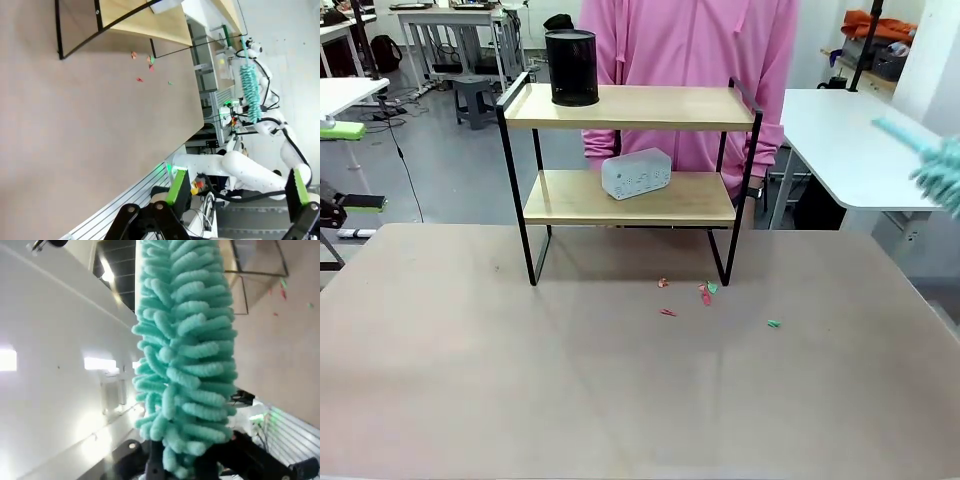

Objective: Clean the shelf.
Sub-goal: Hand the Duster back to the human.

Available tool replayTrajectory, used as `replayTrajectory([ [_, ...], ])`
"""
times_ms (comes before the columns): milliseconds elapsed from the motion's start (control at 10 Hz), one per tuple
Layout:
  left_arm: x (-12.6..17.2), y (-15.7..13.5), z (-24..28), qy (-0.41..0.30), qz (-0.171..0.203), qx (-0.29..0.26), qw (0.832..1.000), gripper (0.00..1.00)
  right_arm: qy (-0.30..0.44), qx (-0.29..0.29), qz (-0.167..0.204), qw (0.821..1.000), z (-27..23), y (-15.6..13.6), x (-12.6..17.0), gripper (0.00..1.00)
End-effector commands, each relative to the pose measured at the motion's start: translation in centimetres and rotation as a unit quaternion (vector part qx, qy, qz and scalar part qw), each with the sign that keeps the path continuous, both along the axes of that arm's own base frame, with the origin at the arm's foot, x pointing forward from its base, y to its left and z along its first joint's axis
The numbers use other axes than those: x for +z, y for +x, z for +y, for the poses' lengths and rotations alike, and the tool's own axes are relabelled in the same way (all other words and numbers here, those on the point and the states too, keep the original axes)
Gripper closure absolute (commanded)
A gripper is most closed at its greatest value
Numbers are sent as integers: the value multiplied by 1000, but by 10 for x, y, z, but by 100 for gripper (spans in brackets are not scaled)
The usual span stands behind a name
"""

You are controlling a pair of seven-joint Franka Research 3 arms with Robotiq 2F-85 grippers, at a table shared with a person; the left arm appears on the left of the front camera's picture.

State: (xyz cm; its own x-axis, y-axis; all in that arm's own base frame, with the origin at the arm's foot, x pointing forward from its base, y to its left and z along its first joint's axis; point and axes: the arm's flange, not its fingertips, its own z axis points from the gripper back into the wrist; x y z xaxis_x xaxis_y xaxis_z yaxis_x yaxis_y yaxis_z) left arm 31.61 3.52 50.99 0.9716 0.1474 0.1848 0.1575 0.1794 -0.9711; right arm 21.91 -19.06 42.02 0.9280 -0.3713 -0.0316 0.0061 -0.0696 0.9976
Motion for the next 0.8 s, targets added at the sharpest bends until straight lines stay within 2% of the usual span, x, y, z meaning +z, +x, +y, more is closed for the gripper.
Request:
replayTrajectory([
  [0, 2, -1, 3, 0, 0, -4, 1000, 3, 11, 2, 26, 1000, 93, -21, -54, 100],
  [100, 2, -1, 3, 0, 0, -4, 1000, 3, -3, -11, 44, 999, 99, -12, -58, 100],
  [200, 2, -1, 3, 0, 0, -4, 1000, 3, 14, 6, 27, 1000, 0, 8, -26, 100],
  [700, 2, -1, 3, 0, 0, -4, 1000, 3, 14, 6, 27, 1000, 0, 8, -26, 100],
])
